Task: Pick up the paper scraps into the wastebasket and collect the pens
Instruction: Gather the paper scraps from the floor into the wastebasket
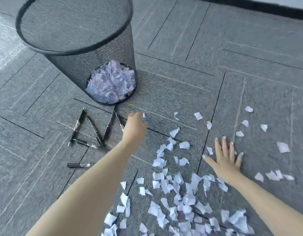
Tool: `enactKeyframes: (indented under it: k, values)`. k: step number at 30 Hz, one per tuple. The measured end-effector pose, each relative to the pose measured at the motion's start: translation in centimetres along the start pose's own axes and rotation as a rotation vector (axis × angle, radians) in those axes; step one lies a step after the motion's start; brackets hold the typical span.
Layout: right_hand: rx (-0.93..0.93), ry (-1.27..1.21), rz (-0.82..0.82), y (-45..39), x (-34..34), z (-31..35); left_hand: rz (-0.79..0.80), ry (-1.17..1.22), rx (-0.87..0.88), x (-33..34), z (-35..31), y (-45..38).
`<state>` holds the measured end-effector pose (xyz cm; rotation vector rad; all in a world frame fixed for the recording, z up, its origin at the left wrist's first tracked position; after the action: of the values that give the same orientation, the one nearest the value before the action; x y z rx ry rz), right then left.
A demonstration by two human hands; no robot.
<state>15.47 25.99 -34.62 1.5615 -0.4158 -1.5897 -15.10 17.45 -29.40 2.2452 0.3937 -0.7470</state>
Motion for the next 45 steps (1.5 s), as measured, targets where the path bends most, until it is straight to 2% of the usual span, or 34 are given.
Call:
enactKeyframes:
  k: [5, 11, 16, 19, 22, 25, 31, 37, 42, 45]
  values:
    - [-0.022, -0.040, 0.141, 0.3, -0.1, 0.4, -0.115, 0.001, -0.047, 1.6, -0.4, -1.3]
    - [-0.066, -0.077, 0.235, 1.0, -0.3, 0.8, -0.216, -0.020, -0.001, 1.3, -0.6, -2.5]
    - [-0.069, -0.081, 0.282, 1.4, -0.6, 1.0, -0.250, -0.022, -0.039, 0.9, -0.1, -3.0]
    - [-0.072, -0.082, 0.298, 1.4, -0.7, 1.1, -0.157, -0.075, 0.042, 1.9, -1.1, -3.1]
    - [-0.073, -0.088, 0.301, 1.3, -0.6, 1.0, 0.001, -0.179, 0.237, 4.8, -5.5, -3.2]
    - [-0.068, -0.089, 0.298, 1.3, -0.6, 1.1, 0.115, -0.244, 0.318, 7.3, -9.2, -3.7]
    - [-0.067, -0.100, 0.273, 1.3, -0.6, 0.9, 0.034, -0.546, 0.418, 9.4, -9.4, -2.5]
    - [-0.080, -0.119, 0.237, 1.0, -0.4, 0.6, 0.081, -0.212, 0.298, 8.4, -7.2, -1.0]
    - [-0.081, -0.109, 0.164, 0.6, -0.3, 0.4, 0.259, -0.290, 0.280, 9.7, -4.4, 2.2]
    - [-0.085, -0.108, 0.097, 0.3, -0.1, 0.2, 0.304, -0.408, 0.298, 10.6, -3.9, 2.9]
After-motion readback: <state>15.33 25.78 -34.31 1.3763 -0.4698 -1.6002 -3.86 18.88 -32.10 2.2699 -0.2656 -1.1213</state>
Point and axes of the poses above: each hand's wrist, its own y-axis away from the middle knuckle, its own x-axis out of the palm, z = x × y, the point moved 6 cm from there along -y, towards the middle knuckle, and after that the axes turned 14 degrees about z, right-handed, at the moved point
